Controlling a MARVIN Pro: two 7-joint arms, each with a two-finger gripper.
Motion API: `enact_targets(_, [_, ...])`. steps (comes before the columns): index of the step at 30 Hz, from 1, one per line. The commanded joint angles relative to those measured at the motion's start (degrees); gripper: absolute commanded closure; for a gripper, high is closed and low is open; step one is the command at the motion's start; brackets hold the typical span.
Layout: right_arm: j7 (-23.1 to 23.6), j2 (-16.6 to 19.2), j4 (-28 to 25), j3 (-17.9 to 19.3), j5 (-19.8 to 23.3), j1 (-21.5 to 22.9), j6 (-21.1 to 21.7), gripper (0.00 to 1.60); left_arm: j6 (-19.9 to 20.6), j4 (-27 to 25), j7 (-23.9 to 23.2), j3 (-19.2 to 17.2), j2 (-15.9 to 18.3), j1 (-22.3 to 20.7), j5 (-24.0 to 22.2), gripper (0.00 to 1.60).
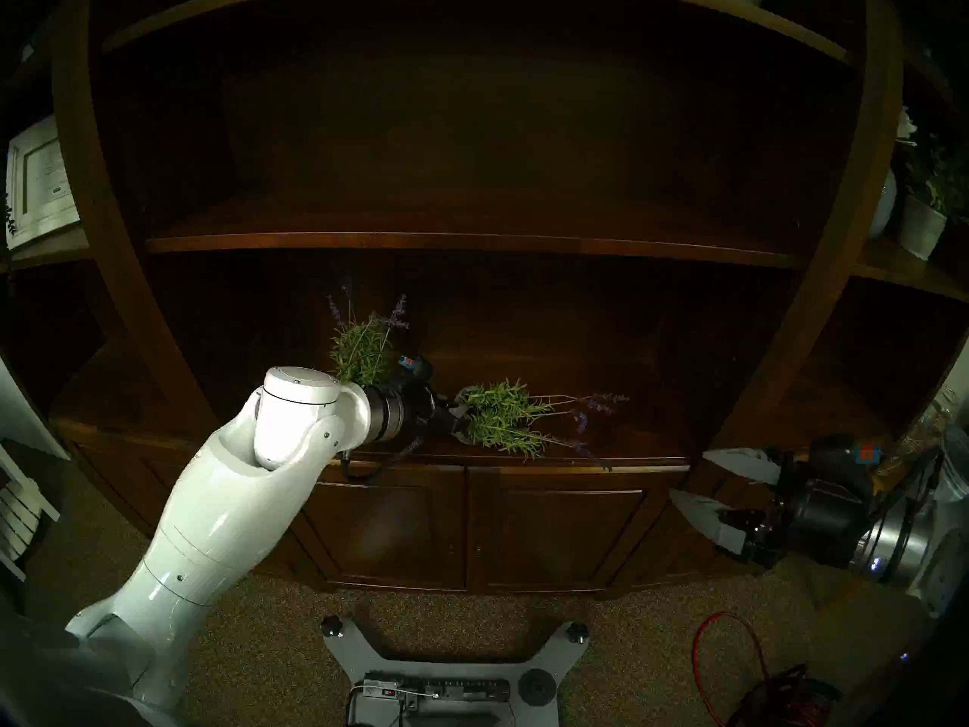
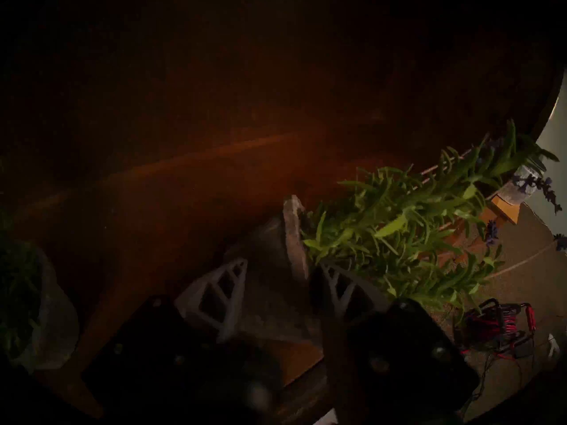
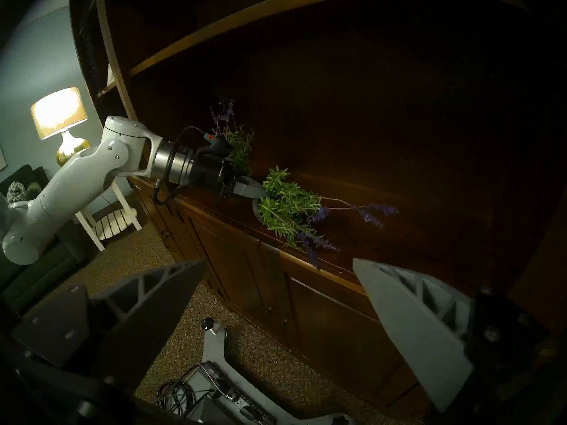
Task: Place the fake decorative plant upright
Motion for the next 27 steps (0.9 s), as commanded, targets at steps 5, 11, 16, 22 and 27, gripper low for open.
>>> enact_targets(5, [0.1, 0.0, -0.1, 0.1, -0.1, 0.2, -0.3, 0.00, 1.8, 0.3, 0.6, 1.6, -1.7, -2.2, 0.3, 1.49])
enact_targets(11, [0.1, 0.0, -0.1, 0.1, -0.1, 0.2, -0.3, 0.00, 1.9, 0.3, 1.5, 3.1, -2.0, -2.8, 0.8, 1.60])
enact_targets(16, [0.1, 0.0, -0.1, 0.1, -0.1, 0.2, -0.3, 0.00, 1.9, -0.2, 2.3, 4.7, -1.9, -2.9, 1.5, 1.60])
enact_targets(22, [0.1, 0.0, -0.1, 0.1, -0.1, 0.2, -0.3, 0.00, 1.9, -1.1, 3.8, 6.6, -2.1, -2.4, 2.9, 1.60])
enact_targets(27, [0.1, 0.0, -0.1, 0.1, -0.1, 0.2, -0.3, 0.00, 1.9, -2.2, 5.1, 7.9, -2.2, -2.3, 3.5, 1.60])
